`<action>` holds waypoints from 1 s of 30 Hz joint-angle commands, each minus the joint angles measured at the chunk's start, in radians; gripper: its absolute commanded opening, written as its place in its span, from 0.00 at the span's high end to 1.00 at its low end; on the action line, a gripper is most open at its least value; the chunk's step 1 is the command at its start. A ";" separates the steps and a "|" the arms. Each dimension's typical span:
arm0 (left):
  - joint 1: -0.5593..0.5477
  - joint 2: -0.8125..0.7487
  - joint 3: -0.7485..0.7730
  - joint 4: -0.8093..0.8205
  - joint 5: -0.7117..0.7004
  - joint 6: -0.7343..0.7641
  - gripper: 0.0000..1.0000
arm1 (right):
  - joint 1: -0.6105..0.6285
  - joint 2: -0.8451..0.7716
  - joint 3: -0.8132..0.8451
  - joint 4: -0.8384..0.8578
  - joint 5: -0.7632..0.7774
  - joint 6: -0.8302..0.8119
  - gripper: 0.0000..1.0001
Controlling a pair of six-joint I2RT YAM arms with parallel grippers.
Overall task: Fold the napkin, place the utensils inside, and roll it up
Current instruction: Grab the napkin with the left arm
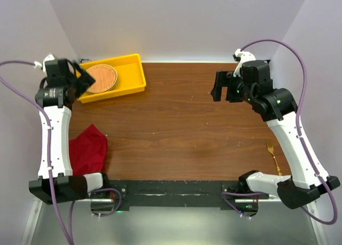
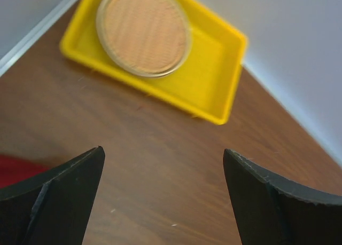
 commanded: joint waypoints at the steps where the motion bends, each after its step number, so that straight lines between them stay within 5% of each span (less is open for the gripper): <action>1: 0.000 -0.089 -0.183 -0.171 -0.244 -0.029 0.00 | 0.005 0.017 0.023 -0.013 -0.002 0.016 0.02; 12: -0.002 -0.094 -0.651 -0.021 -0.138 -0.037 0.00 | 0.005 0.074 0.000 -0.050 -0.082 0.005 0.02; 17: -0.002 -0.034 -0.745 0.131 -0.083 0.046 0.08 | 0.003 0.065 -0.030 -0.040 -0.109 0.008 0.02; 20: -0.002 -0.022 -0.780 0.174 -0.005 0.061 0.22 | 0.005 0.069 -0.037 -0.047 -0.111 0.005 0.02; 23: -0.003 -0.023 -0.817 0.223 0.090 0.064 0.51 | 0.003 0.071 -0.053 -0.050 -0.112 0.001 0.02; 24: -0.005 -0.026 -0.826 0.248 0.127 0.066 0.68 | 0.003 0.071 -0.056 -0.052 -0.131 0.001 0.02; 27: -0.063 -0.031 -0.810 0.318 0.264 0.057 0.93 | 0.003 0.085 -0.069 -0.056 -0.144 -0.002 0.02; 30: -0.210 -0.014 -0.735 0.384 0.351 -0.018 1.00 | 0.005 0.105 -0.083 -0.064 -0.163 -0.007 0.02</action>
